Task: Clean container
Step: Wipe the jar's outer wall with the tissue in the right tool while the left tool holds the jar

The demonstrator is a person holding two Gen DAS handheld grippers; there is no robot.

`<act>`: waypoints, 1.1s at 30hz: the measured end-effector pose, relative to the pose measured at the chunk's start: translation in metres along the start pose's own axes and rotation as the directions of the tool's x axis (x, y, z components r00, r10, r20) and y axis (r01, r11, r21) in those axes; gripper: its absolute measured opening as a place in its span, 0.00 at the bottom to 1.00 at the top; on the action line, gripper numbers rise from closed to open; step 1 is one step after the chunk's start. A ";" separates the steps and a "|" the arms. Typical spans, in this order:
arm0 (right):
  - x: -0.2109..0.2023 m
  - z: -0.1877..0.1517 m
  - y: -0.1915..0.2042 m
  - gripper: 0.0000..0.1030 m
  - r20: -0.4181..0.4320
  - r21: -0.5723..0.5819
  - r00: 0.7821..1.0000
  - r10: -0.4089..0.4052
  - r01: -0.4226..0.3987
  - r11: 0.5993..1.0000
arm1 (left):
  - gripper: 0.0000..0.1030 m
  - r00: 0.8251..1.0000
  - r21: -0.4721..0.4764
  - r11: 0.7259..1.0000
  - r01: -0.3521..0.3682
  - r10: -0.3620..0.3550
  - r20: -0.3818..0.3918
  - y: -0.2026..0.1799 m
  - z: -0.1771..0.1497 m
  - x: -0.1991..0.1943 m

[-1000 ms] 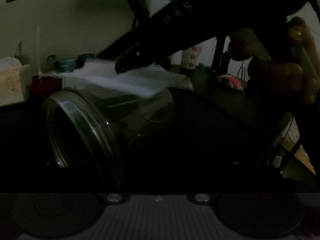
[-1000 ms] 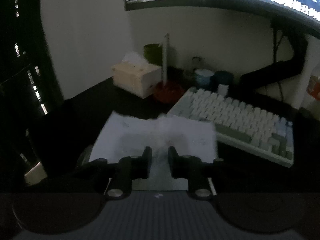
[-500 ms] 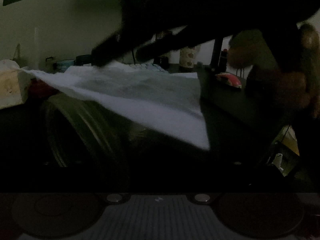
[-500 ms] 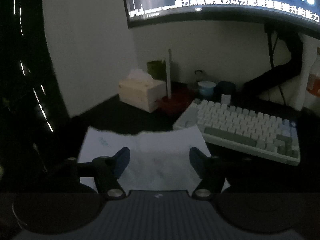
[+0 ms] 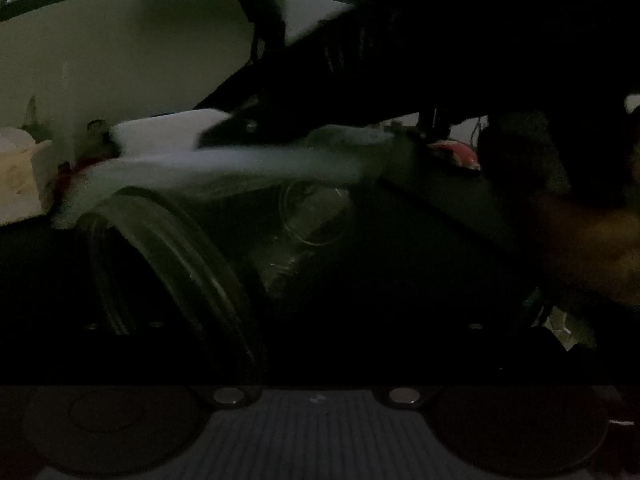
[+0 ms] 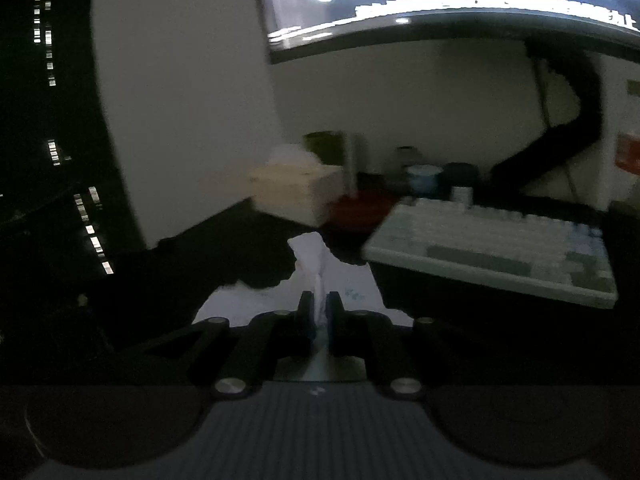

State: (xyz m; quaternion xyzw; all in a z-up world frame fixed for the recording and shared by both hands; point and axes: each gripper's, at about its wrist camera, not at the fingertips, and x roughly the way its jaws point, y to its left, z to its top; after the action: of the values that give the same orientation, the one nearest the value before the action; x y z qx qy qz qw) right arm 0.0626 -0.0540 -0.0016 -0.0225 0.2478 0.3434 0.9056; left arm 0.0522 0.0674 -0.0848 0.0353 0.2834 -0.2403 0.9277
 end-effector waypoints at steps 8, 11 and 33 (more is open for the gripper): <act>0.009 0.007 -0.033 0.08 -0.059 0.147 0.980 -0.191 0.197 0.969 | 1.00 0.999 -0.027 0.998 0.051 -0.051 0.005 0.008 -0.005 0.006; 0.005 0.004 -0.020 0.09 -0.038 0.132 0.993 -0.112 0.116 0.984 | 1.00 0.998 -0.030 0.998 0.064 -0.064 0.005 0.003 0.002 0.014; -0.023 -0.013 -0.019 0.09 0.010 0.116 0.998 -0.055 0.053 0.992 | 1.00 0.994 0.017 0.994 0.106 -0.106 0.014 -0.020 0.012 0.002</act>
State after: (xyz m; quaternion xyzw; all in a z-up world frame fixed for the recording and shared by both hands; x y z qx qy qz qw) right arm 0.0543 -0.0858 -0.0044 0.0255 0.2604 0.3040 0.9161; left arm 0.0500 0.0467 -0.0744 0.0259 0.2762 -0.2919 0.9153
